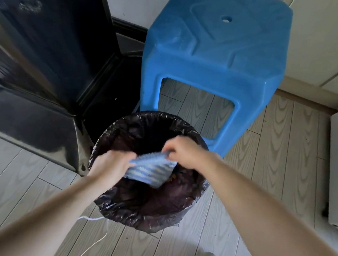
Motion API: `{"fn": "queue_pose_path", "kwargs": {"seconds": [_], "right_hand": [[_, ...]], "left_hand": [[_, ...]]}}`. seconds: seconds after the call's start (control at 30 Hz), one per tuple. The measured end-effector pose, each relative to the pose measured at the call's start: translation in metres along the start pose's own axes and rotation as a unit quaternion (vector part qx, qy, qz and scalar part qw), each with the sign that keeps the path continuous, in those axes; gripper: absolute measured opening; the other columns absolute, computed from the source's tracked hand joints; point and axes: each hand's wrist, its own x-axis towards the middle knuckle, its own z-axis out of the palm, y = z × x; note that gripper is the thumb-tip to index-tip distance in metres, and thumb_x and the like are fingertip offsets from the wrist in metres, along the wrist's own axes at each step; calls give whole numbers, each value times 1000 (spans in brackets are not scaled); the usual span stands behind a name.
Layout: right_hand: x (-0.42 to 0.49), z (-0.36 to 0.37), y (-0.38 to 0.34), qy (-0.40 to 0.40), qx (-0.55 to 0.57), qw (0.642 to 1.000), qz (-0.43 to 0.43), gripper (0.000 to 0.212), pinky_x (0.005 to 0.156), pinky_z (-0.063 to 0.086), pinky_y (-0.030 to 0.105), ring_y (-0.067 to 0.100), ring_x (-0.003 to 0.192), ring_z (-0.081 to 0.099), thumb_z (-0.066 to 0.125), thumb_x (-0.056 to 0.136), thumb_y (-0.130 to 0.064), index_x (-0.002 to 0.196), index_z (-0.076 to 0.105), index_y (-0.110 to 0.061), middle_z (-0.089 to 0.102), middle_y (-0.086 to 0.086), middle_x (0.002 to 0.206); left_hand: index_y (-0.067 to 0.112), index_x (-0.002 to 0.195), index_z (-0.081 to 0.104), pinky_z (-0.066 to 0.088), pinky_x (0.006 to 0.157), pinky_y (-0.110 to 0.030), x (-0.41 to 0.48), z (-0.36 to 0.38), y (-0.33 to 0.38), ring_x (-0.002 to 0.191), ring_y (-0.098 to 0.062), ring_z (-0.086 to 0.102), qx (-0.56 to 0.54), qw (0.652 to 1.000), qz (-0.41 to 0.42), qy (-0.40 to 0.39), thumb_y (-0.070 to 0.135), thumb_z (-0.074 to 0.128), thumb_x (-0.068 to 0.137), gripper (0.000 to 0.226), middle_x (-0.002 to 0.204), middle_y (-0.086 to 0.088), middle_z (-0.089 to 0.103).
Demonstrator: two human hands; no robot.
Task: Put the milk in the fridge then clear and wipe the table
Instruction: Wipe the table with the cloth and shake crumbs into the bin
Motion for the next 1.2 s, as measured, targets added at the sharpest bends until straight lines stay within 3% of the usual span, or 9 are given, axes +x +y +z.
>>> {"fn": "queue_pose_path", "kwargs": {"seconds": [0.1,0.23,0.3,0.43,0.6,0.9,1.0,1.1,1.2], "right_hand": [[-2,16,9,69,30,997,37,32,86,48,33,23,99,59,41,86,-2,101,66,-16,65,8,106],[-9,11,14,35,11,997,62,29,81,44,32,25,98,58,44,89,-4,108,64,-13,63,9,108],[-15,3,9,47,18,997,56,29,76,40,27,23,97,57,44,89,-4,109,64,-12,62,9,109],[-39,-20,-10,58,31,997,45,29,74,32,22,16,90,50,44,90,-5,111,63,-11,61,8,113],[-88,-52,-40,62,36,996,44,26,74,34,23,15,89,48,45,92,-9,110,62,-10,62,9,111],[-188,-127,-111,88,71,993,39,18,67,35,18,13,84,52,53,90,-10,102,65,-12,63,2,91],[-220,-161,-142,97,64,993,29,18,61,35,11,11,84,52,53,89,-8,102,66,-12,60,-3,88],[-245,-191,-174,93,48,994,22,19,69,37,17,12,87,54,54,88,-8,102,66,-14,64,1,94],[-270,-220,-209,80,31,996,7,20,68,37,3,8,87,53,55,88,-9,103,66,-14,62,-6,91]], "left_hand": [[19,108,63,44,76,-35,3,6,8,98,-33,59,-29,999,-29,-19,8,46,88,29,100,-9,65],[8,95,60,36,65,-30,10,6,6,75,-25,50,-41,995,-48,-83,14,51,90,12,82,-6,53],[6,88,59,34,60,-30,8,3,8,67,-24,45,-74,995,-48,-54,11,52,88,9,73,-6,52],[7,82,58,35,60,-31,-10,-10,26,67,-26,47,-123,991,-43,-11,6,51,86,8,76,-11,58],[5,97,59,30,63,-28,-45,-44,61,75,-22,44,-142,988,-51,26,2,47,89,15,83,-6,54],[7,106,62,28,65,-21,-116,-159,132,80,-16,46,-160,986,-39,22,3,47,89,23,87,-6,58],[11,92,63,23,58,-23,-132,-211,151,78,-19,50,-175,984,-4,-41,6,50,88,14,77,0,51],[22,67,49,29,52,-16,-145,-264,163,61,-8,45,-170,978,39,-119,9,53,88,24,61,8,45],[23,77,53,31,49,-8,-159,-315,172,57,3,42,-168,976,58,-127,9,52,88,18,62,14,46]]}}
